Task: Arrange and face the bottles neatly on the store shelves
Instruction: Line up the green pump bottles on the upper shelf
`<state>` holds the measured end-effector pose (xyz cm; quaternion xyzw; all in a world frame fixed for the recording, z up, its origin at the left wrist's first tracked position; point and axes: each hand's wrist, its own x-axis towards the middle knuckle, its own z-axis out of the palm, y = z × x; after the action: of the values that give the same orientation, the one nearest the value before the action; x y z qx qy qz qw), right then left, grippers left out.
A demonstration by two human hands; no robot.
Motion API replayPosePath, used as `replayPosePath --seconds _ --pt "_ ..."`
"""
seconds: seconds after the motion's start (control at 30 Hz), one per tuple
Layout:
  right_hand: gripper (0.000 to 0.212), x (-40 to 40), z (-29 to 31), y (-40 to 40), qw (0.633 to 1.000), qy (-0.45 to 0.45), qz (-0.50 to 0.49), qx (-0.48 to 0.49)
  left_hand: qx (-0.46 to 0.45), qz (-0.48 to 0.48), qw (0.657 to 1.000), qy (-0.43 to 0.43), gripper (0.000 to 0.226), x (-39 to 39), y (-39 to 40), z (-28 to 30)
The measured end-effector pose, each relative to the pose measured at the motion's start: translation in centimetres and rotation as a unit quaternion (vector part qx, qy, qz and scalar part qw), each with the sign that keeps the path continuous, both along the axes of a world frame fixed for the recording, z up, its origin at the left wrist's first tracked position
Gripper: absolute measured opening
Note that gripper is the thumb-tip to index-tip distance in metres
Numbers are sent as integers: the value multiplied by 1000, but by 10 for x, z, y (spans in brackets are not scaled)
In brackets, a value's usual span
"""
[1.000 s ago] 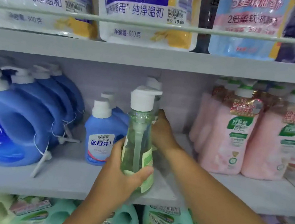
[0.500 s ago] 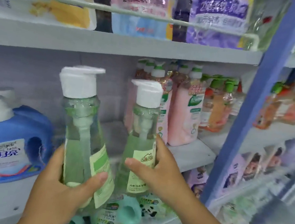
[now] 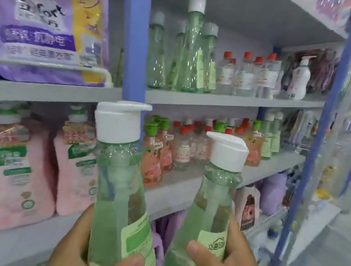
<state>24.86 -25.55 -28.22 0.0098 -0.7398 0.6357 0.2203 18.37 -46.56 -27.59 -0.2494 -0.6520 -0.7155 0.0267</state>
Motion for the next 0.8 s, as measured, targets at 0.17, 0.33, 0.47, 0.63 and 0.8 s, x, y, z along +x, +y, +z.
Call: replayPosePath --seconds 0.17,0.33,0.47,0.63,0.8 --pt "57 13 38 95 998 32 -48 -22 -31 -25 999 -1 121 5 93 37" --pt "71 4 109 158 995 91 -50 6 -36 78 995 56 75 -6 150 112" --pt "52 -28 172 185 988 154 -16 21 4 194 963 186 74 -42 166 169" --pt "41 -120 237 198 965 257 -31 49 -29 377 884 276 57 -101 175 210" --pt "33 -215 258 201 969 229 -4 91 -99 470 851 213 77 -153 174 215"
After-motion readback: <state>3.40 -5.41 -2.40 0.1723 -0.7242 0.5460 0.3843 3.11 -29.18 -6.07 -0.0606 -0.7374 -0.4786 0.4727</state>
